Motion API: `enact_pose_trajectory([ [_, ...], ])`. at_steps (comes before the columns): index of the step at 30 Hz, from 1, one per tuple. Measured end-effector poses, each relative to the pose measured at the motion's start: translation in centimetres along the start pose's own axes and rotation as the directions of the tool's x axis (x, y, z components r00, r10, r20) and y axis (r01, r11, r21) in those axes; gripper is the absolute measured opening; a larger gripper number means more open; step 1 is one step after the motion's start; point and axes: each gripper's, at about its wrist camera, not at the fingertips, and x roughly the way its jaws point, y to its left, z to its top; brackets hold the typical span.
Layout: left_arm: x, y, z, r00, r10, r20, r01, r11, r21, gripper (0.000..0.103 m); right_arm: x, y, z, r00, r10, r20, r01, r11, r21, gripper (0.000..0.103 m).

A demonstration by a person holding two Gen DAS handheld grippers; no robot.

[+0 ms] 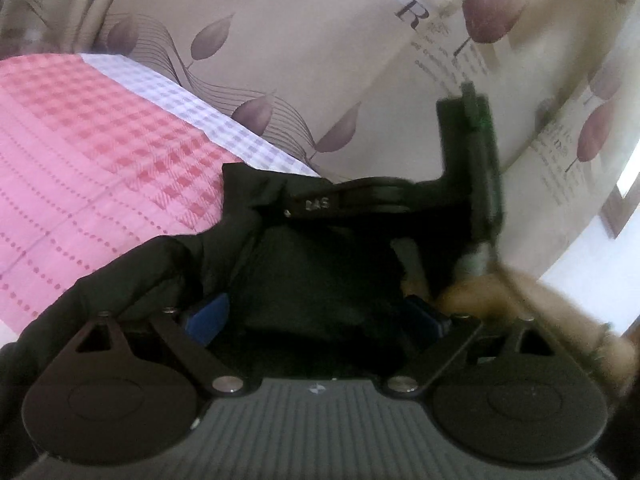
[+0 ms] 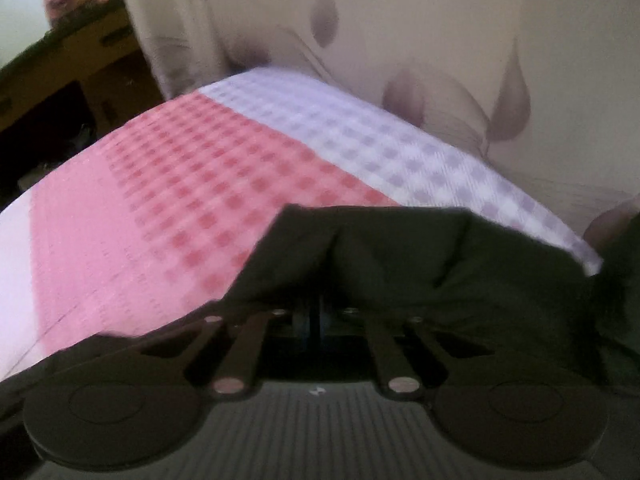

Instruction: Fold large clothes

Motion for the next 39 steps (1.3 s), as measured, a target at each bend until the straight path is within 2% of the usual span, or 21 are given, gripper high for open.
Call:
enact_pose_trajectory([
  [2,-0.1,0.1,0.0,1.0,0.002,0.003,-0.002,1.0,-0.006,0.093,0.3,-0.7,-1.1,0.996,0.015,0.085,-0.016,1.0,0.017,0.0],
  [4,-0.2,0.3,0.1,1.0,0.001,0.002,-0.001,1.0,-0.02,0.093,0.2,-1.1,-1.7,0.991,0.031,0.127,-0.035,0.999,0.03,0.0],
  [6,-0.1,0.5,0.2,1.0,0.003,-0.004,-0.004,0.999,-0.033,0.094,-0.5,-1.9,-1.6,0.99,0.062,0.124,-0.07,0.996,0.062,0.0],
  [8,-0.1,0.6,0.2,1.0,-0.001,-0.005,0.0,0.999,-0.034,0.096,-1.8,-2.9,-0.7,0.99,0.098,0.102,-0.114,0.98,0.165,0.007],
  [10,-0.1,0.5,0.2,1.0,-0.004,-0.008,0.004,0.999,-0.033,0.097,-5.7,-3.7,-1.5,0.964,0.15,0.219,-0.203,0.948,0.244,0.01],
  [11,-0.1,0.5,0.2,1.0,-0.006,-0.008,0.005,0.999,-0.033,0.097,-7.8,-3.9,-2.2,0.957,0.139,0.256,-0.205,0.946,0.252,0.011],
  [13,-0.1,0.5,0.2,1.0,-0.006,-0.009,0.005,0.999,-0.032,0.098,-12.1,-4.0,-4.4,0.963,0.066,0.262,-0.131,0.962,0.239,0.011],
  [15,0.0,0.4,0.2,1.0,-0.002,-0.011,0.002,1.0,-0.03,0.098,-15.6,-4.2,-7.6,0.969,-0.076,0.233,0.033,0.982,0.185,0.011],
  [17,0.0,0.3,0.2,1.0,0.002,-0.013,-0.003,1.0,-0.027,0.098,-17.7,-5.3,-10.8,0.952,-0.242,0.187,0.216,0.965,0.149,0.011],
  [20,0.1,0.2,0.3,1.0,0.016,-0.018,-0.017,1.0,-0.013,0.098,-19.2,-9.9,-15.5,0.93,-0.355,0.096,0.322,0.912,0.253,0.01],
  [22,0.2,0.0,0.3,0.999,0.034,-0.023,-0.034,0.999,0.007,0.098,-19.5,-12.4,-18.0,0.931,-0.356,0.085,0.308,0.889,0.34,0.008],
  [25,0.6,-0.5,0.3,0.997,0.072,-0.037,-0.071,0.997,0.041,0.098,-18.2,-13.2,-19.5,0.918,-0.386,0.091,0.328,0.867,0.376,0.008],
  [30,0.9,-1.1,0.2,0.993,0.111,-0.046,-0.107,0.991,0.083,0.098,-17.6,-12.3,-19.8,0.89,-0.438,0.125,0.383,0.868,0.315,0.008],
  [34,1.0,-1.1,0.2,0.992,0.115,-0.048,-0.11,0.99,0.085,0.098,-17.7,-12.7,-20.3,0.894,-0.424,0.142,0.361,0.872,0.33,0.008],
  [37,0.6,-0.4,0.6,0.997,0.06,-0.053,-0.057,0.997,0.052,0.1,-18.5,-12.7,-20.2,0.899,-0.412,0.146,0.348,0.877,0.332,0.009],
  [39,-0.4,-0.2,1.2,0.994,0.039,-0.098,-0.034,0.998,0.049,0.093,-20.8,-11.9,-19.9,0.893,-0.434,0.119,0.364,0.852,0.376,0.011],
])
